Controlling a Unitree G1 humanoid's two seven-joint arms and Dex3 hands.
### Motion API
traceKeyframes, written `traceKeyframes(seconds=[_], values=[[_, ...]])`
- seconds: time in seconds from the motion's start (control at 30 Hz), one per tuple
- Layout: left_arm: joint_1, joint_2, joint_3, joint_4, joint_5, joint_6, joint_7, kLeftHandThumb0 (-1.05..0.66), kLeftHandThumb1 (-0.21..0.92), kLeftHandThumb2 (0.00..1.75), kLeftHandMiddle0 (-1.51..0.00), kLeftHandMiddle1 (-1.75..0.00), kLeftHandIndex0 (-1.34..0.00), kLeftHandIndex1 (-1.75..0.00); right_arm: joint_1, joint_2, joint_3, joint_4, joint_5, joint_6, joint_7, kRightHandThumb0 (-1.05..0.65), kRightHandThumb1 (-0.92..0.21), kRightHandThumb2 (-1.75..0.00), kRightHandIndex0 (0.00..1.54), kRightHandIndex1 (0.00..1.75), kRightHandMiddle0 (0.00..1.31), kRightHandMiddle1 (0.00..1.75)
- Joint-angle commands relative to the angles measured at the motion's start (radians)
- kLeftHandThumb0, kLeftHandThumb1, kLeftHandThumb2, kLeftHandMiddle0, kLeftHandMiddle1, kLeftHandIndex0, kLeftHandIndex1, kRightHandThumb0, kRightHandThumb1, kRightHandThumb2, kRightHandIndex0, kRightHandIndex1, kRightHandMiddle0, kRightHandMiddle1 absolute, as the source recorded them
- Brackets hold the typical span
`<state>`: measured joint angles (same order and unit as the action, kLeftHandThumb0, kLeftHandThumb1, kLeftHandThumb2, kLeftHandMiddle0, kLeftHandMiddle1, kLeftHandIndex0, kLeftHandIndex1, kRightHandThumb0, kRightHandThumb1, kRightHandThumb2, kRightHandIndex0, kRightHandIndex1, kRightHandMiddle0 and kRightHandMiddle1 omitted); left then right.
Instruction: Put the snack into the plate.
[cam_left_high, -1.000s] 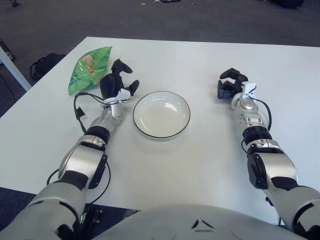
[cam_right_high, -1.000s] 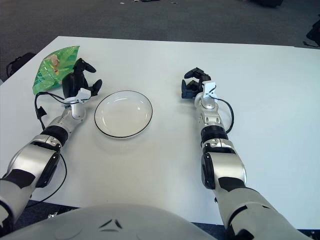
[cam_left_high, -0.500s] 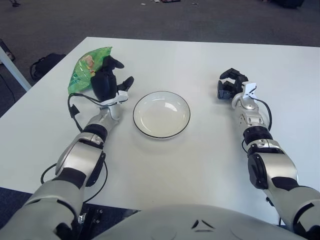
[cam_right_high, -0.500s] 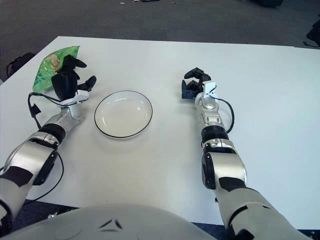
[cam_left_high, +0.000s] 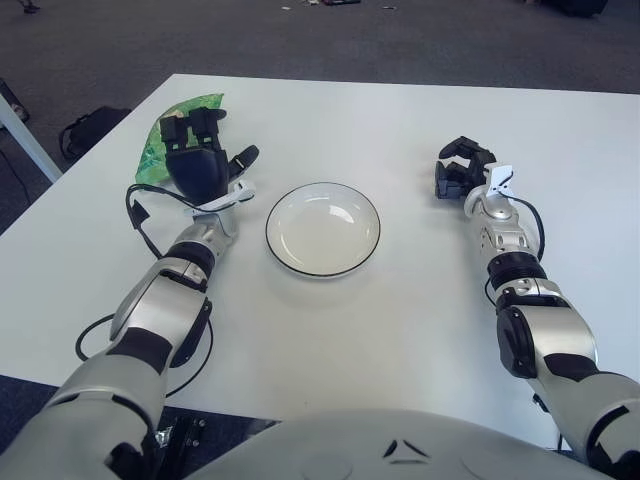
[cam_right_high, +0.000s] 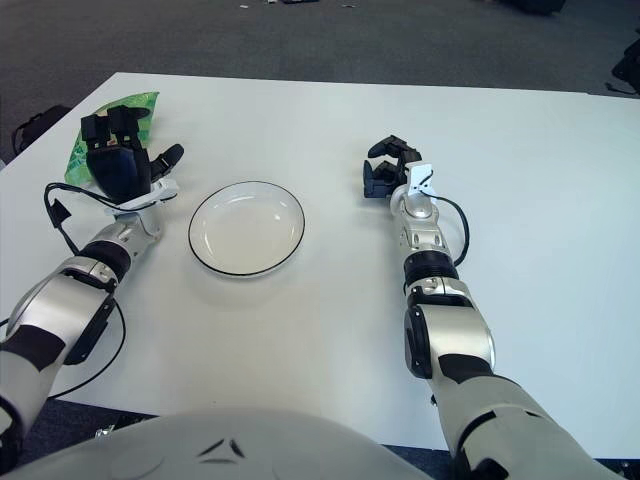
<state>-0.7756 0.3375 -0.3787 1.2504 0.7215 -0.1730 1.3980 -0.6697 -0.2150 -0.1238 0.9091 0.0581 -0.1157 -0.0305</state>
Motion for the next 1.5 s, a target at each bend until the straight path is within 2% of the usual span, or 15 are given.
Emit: traceKeyframes(seconds=[0.0,0.07,0.17,0.27,0.47,0.63,0.77,0.93,1.1,1.47], values=[[0.040,0.048,-0.021,0.042,0.019,0.043,-0.024,-0.81,0.92,0.90,-0.01,-0.31,0.00,-0.54,0.072,0.019,0.016,0.061,-0.020,0.077,0.009,-0.01,-0.01,-1.61,0.84,1.75,0.70,1.56],[0.039,0.084,-0.028,0.059,0.024,0.063,-0.049,-0.82,0.92,0.96,0.00,-0.13,0.00,-0.33,0.072,0.019,0.018,0.063,-0.022,0.074,0.008,-0.01,-0.01,-1.62,0.85,1.75,0.71,1.57],[0.040,0.101,-0.033,0.069,0.025,0.089,-0.069,-0.82,0.92,1.00,0.00,-0.04,0.00,-0.18,0.072,0.018,0.021,0.065,-0.023,0.073,0.009,-0.01,0.00,-1.62,0.85,1.75,0.71,1.57],[0.039,0.094,-0.031,0.070,0.020,0.134,-0.093,-0.83,0.92,1.05,0.00,-0.01,0.00,-0.09,0.072,0.017,0.024,0.065,-0.024,0.075,0.011,-0.01,0.00,-1.62,0.85,1.75,0.71,1.57],[0.038,0.085,-0.013,0.069,-0.014,0.188,-0.178,-0.86,0.92,1.11,0.00,0.00,0.00,-0.05,0.070,0.016,0.023,0.065,-0.019,0.084,0.010,-0.01,-0.04,-1.57,0.82,1.75,0.69,1.54],[0.034,0.091,-0.009,0.085,-0.032,0.214,-0.281,-0.88,0.92,1.15,0.00,0.00,0.00,-0.09,0.065,0.015,0.024,0.069,-0.020,0.088,0.011,-0.01,-0.06,-1.55,0.81,1.75,0.68,1.53],[0.020,0.105,-0.001,0.111,-0.048,0.222,-0.446,-0.90,0.92,1.16,0.00,0.00,0.00,-0.16,0.061,0.015,0.028,0.078,-0.023,0.087,0.014,-0.01,-0.06,-1.55,0.81,1.75,0.68,1.54],[0.016,0.107,0.004,0.108,-0.071,0.227,-0.569,-0.93,0.92,1.16,0.00,0.00,0.00,-0.21,0.060,0.011,0.034,0.082,-0.024,0.080,0.030,-0.01,-0.06,-1.54,0.81,1.75,0.68,1.53],[0.015,0.117,0.028,0.109,-0.110,0.198,-0.740,-0.97,0.92,1.15,0.00,0.00,0.00,-0.29,0.061,0.007,0.041,0.087,-0.027,0.075,0.048,-0.01,-0.06,-1.55,0.81,1.75,0.68,1.54],[0.038,0.134,0.030,0.117,-0.125,0.097,-0.895,-1.03,0.92,1.13,0.00,0.00,0.00,-0.46,0.065,-0.004,0.051,0.096,-0.032,0.061,0.081,-0.01,-0.03,-1.60,0.83,1.75,0.68,1.57]])
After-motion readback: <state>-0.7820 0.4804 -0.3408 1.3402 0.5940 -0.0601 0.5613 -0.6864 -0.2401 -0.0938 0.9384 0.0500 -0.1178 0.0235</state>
